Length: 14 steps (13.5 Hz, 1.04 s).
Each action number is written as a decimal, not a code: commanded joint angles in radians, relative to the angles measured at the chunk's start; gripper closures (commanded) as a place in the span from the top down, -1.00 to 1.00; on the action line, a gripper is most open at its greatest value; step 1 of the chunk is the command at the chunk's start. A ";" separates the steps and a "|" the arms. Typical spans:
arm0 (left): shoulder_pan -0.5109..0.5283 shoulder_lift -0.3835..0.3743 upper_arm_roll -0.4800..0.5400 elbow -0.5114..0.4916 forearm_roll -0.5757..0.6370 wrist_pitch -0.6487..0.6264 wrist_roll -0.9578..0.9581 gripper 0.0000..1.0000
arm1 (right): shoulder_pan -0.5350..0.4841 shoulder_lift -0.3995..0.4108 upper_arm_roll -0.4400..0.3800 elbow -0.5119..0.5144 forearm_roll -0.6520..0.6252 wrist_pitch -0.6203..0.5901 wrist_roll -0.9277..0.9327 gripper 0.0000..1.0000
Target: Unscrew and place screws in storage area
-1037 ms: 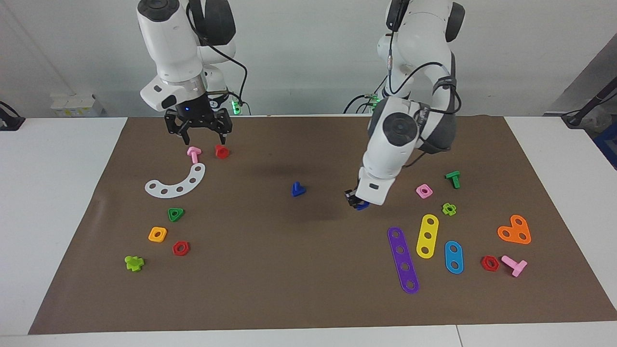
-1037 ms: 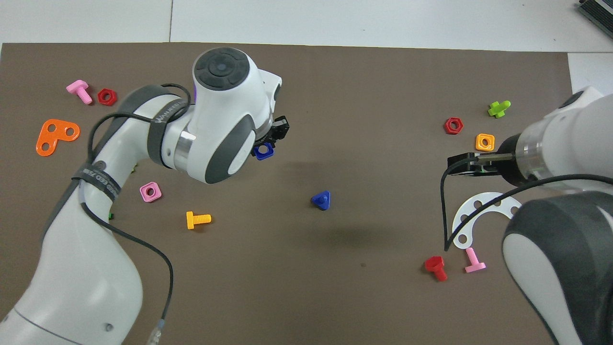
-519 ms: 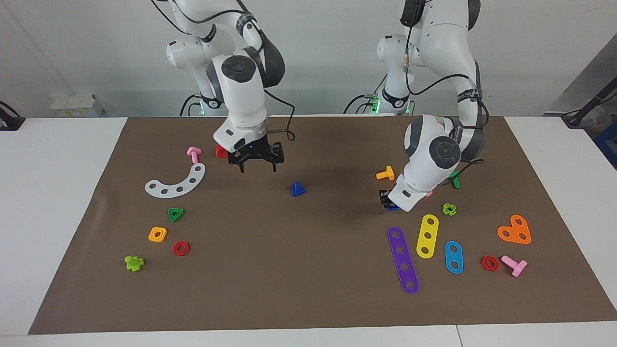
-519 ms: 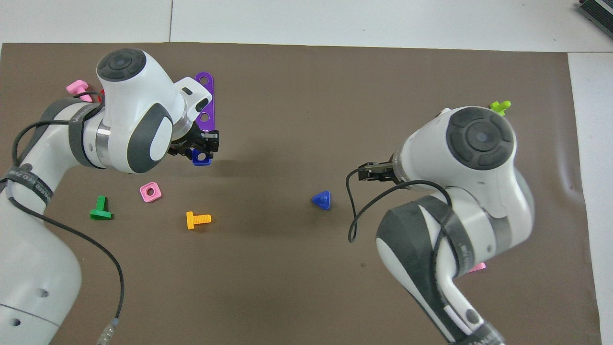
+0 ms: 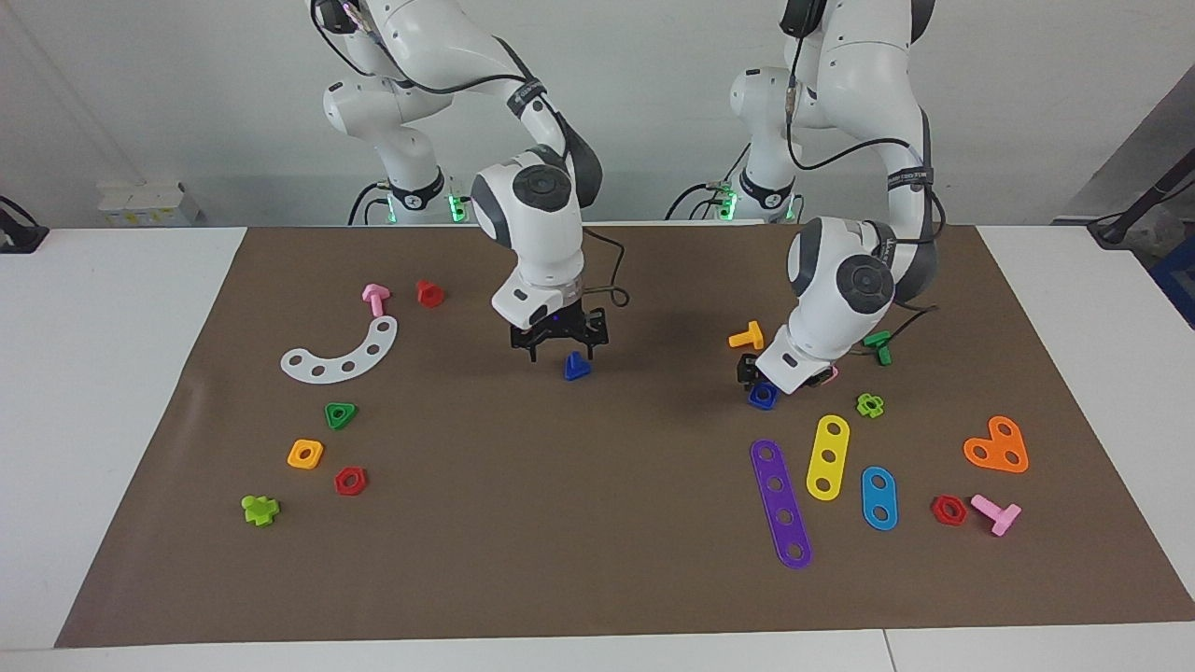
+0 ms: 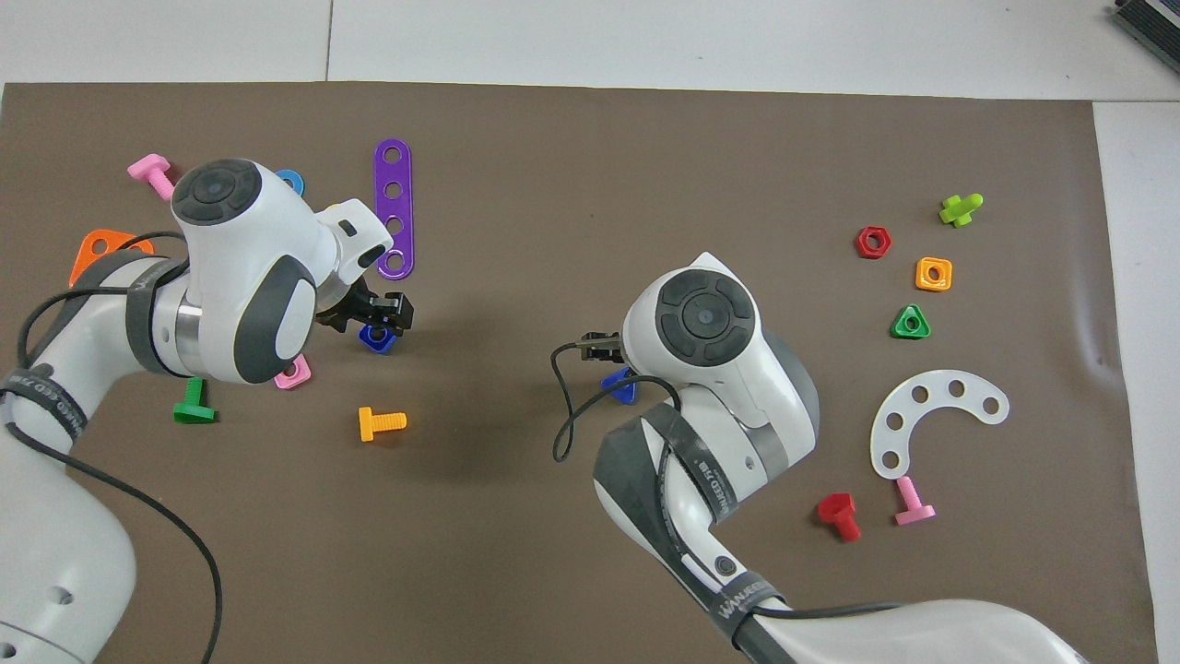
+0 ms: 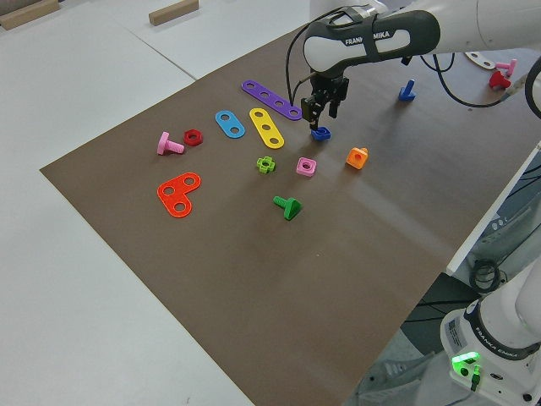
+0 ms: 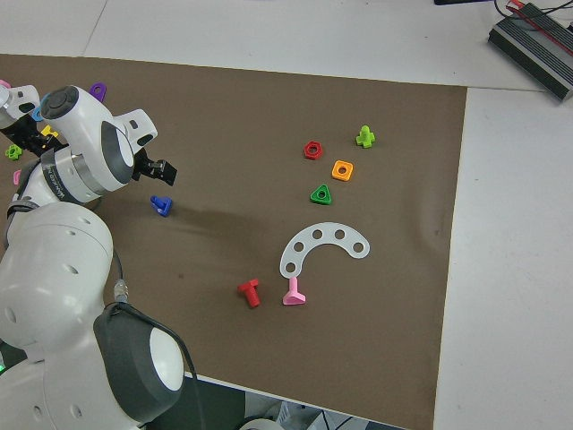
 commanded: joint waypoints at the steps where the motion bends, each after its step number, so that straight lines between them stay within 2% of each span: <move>1: 0.044 -0.021 -0.007 0.004 -0.013 0.002 0.028 1.00 | 0.023 0.021 -0.001 -0.012 -0.011 0.032 0.024 0.77; 4: 0.148 -0.034 -0.007 0.081 -0.013 -0.126 0.093 1.00 | 0.033 0.006 -0.001 -0.070 -0.014 0.075 0.022 0.61; 6: 0.221 -0.048 -0.007 0.142 -0.008 -0.246 0.141 1.00 | 0.040 0.003 -0.001 -0.098 -0.021 0.091 0.022 0.61; 9: 0.258 -0.119 0.025 0.151 0.005 -0.337 0.140 1.00 | 0.052 -0.002 -0.001 -0.110 -0.027 0.091 0.021 0.55; 11: 0.258 -0.139 0.045 0.231 0.045 -0.452 0.140 1.00 | 0.052 -0.002 -0.001 -0.110 -0.028 0.091 0.021 0.13; 13: 0.248 -0.146 0.044 0.341 0.084 -0.541 0.140 1.00 | 0.052 -0.002 -0.001 -0.110 -0.028 0.092 0.021 -0.17; 14: 0.246 -0.156 0.044 0.383 0.082 -0.543 0.141 1.00 | 0.052 -0.002 -0.002 -0.110 -0.028 0.088 0.021 -0.56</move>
